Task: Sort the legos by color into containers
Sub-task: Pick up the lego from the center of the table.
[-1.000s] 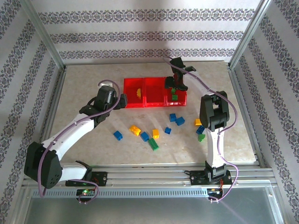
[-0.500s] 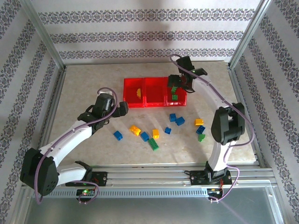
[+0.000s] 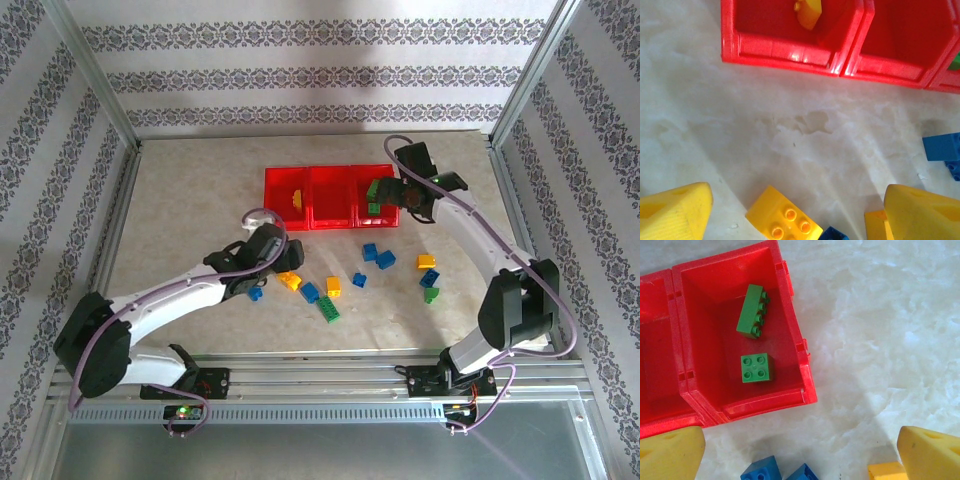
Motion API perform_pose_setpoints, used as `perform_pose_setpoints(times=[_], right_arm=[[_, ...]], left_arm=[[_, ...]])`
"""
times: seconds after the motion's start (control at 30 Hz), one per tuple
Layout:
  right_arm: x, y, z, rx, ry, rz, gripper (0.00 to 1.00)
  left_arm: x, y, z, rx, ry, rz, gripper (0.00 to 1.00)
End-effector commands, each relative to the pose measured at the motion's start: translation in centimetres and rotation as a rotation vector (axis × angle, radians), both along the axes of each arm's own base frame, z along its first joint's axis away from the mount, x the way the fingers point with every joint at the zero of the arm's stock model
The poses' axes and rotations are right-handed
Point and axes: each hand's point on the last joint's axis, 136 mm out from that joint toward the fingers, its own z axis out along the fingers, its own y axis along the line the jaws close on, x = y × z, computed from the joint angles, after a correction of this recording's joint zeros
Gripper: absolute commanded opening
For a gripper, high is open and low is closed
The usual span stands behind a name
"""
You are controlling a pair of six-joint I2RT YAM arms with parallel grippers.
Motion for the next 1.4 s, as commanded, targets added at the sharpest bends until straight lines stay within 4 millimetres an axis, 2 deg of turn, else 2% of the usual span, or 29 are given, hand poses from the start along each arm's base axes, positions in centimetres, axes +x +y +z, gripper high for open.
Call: perform_pose_setpoints(times=[0.0, 0.27, 0.53, 0.7, 1.1, 1.37], right_arm=[[-0.6, -0.5, 0.5, -0.008, -0.027, -0.026, 0.98], [-1.7, -1.5, 0.3, -0.018, -0.026, -0.034, 0.98], [-2.4, -1.9, 0.3, -0.006, -0.036, -0.046, 0.98], [-2.4, -1.9, 0.3, 0.007, -0.045, -0.041, 0.99], [-2.3, -1.8, 0.0, 0.02, -0.042, -0.039, 0.98], [-2.5, -2.1, -0.3, 0.018, -0.035, -0.044, 0.98]], left_arm=[[-0.8, 0.0, -1.0, 0.013, 0.04, 0.075, 0.88], [-3.2, -0.7, -4.2, 0.007, 0.125, 0.131, 0.85], [-3.4, -1.7, -6.9, -0.008, 0.179, 0.138, 0.82], [-2.8, -2.8, -7.4, -0.003, 0.188, 0.107, 0.81], [-0.9, -3.2, -8.2, 0.031, 0.196, 0.064, 0.75], [-0.3, -2.3, -8.6, 0.138, 0.224, 0.053, 0.67]])
